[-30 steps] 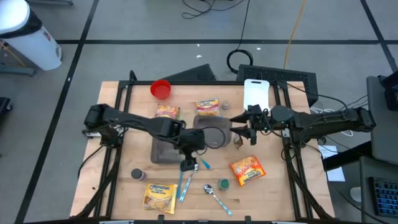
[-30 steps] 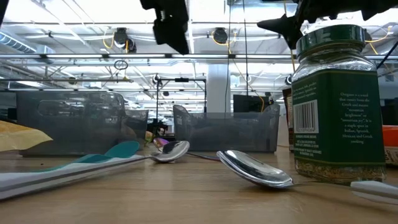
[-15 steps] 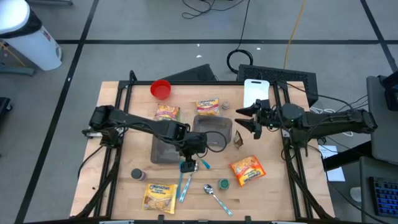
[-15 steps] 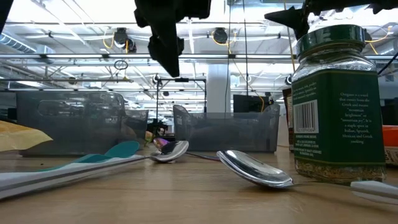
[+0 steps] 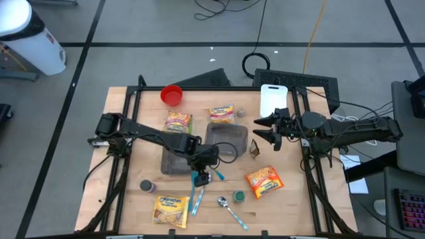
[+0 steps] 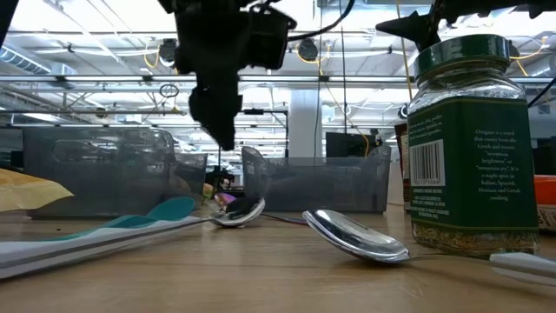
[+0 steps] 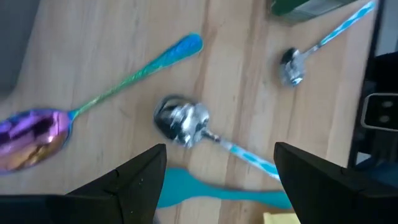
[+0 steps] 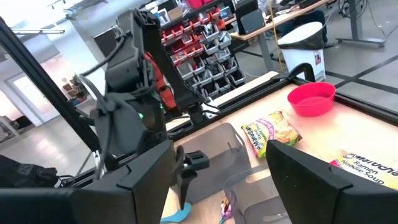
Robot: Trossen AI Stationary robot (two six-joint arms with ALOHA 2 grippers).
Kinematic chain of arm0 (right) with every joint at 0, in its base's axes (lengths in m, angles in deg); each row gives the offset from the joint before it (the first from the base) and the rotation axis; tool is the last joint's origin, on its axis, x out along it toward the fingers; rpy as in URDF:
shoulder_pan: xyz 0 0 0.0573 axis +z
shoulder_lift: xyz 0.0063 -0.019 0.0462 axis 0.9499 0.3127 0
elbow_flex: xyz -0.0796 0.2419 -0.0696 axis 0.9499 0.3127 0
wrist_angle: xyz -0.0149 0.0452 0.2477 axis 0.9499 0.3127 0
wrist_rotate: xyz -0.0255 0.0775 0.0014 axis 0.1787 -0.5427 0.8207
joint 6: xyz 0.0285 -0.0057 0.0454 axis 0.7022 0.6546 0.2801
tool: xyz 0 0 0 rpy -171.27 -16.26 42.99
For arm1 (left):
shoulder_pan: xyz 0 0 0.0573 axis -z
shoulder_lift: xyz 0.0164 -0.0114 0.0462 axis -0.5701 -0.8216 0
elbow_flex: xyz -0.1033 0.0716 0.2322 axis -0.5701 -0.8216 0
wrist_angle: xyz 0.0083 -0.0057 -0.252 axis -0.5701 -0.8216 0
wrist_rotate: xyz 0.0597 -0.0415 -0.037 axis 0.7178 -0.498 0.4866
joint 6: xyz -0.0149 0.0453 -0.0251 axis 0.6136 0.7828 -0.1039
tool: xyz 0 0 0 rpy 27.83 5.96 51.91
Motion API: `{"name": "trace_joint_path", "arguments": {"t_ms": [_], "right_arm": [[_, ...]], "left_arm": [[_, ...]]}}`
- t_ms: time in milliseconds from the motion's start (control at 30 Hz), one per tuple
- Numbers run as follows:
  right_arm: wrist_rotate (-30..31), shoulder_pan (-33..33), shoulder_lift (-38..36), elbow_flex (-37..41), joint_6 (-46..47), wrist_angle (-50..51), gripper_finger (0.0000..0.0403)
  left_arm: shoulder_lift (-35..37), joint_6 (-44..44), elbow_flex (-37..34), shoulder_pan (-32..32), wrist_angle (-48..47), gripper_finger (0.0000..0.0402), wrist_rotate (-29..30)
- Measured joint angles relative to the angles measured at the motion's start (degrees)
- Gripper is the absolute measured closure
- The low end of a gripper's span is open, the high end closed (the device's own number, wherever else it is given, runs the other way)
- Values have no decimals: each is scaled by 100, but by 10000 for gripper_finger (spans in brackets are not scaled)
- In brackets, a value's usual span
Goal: Pick & Place Food Item
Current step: Put the top blue patterned spoon into the white bin
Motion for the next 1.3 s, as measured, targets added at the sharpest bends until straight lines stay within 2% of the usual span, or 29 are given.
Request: {"name": "trace_joint_path", "arguments": {"t_ms": [433, 1000, 1300], "right_arm": [[5, -4, 7, 0, -5, 14, 154], [29, -4, 7, 0, -22, 45, 154], [175, -7, 7, -2, -150, 44, 154]], "left_arm": [[4, -312, -788, -34, 1209, 96, 34], [4, -223, -1036, -277, 1549, 97, 171], [4, -55, -1035, -229, 1575, 149, 301]]}}
